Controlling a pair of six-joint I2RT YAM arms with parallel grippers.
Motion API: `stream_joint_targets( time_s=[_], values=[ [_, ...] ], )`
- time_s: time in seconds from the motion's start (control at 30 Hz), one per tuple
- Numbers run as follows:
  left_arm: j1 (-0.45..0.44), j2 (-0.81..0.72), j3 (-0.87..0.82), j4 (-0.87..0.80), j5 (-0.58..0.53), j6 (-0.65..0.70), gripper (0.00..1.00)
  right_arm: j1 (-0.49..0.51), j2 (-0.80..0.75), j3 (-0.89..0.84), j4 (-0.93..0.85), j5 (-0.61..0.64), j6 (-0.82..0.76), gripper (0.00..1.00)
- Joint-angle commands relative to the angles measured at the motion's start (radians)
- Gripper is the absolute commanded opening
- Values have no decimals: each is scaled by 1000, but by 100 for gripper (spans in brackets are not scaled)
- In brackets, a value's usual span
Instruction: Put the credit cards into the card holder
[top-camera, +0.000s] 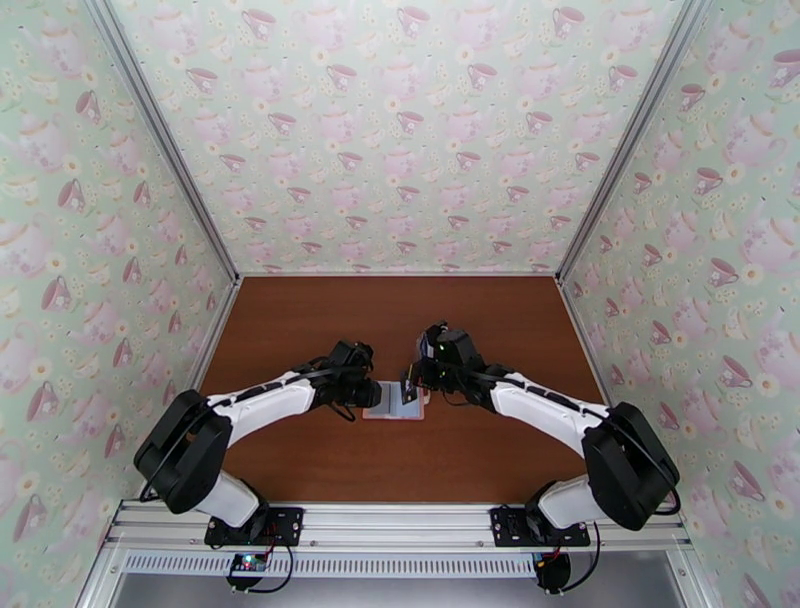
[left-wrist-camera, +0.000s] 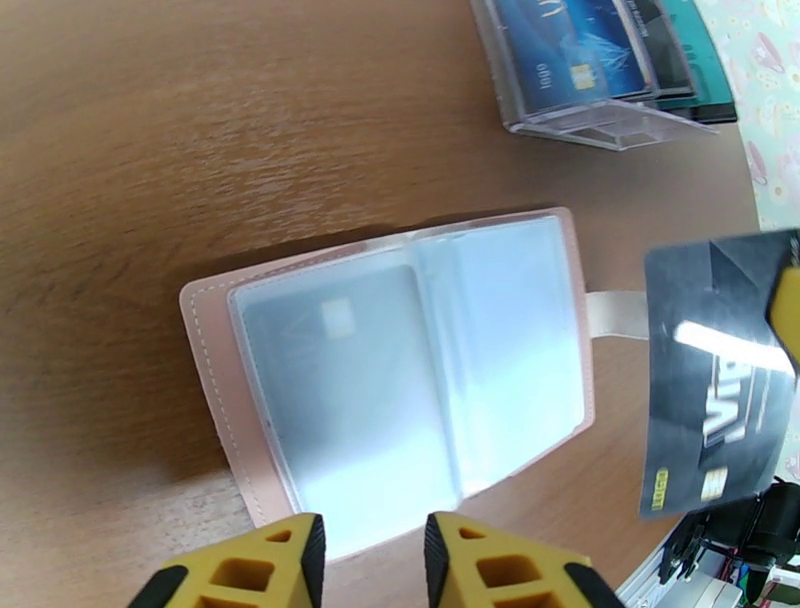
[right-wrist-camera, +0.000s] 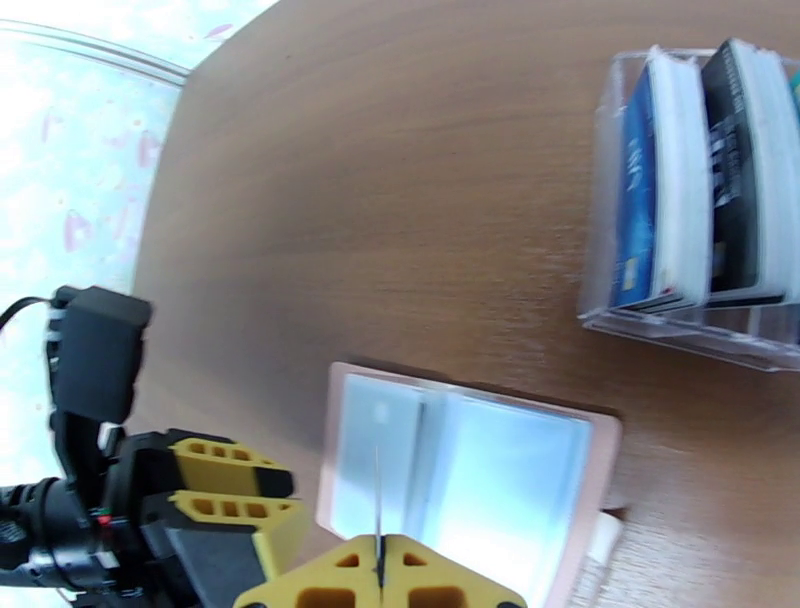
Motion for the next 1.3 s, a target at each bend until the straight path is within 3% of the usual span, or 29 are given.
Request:
stream_joint_targets(
  time_s=[0.0, 0.67, 1.27],
  values=[
    [17, 43, 13, 15, -1, 28, 31, 1, 40, -45, 162, -70, 51, 0],
    [48, 134, 39, 32, 1, 46, 27, -36, 247, -338, 899, -171, 282, 0],
    [53, 125, -7, 34, 6, 31, 24, -74, 368, -361, 1058, -203, 337, 0]
  ],
)
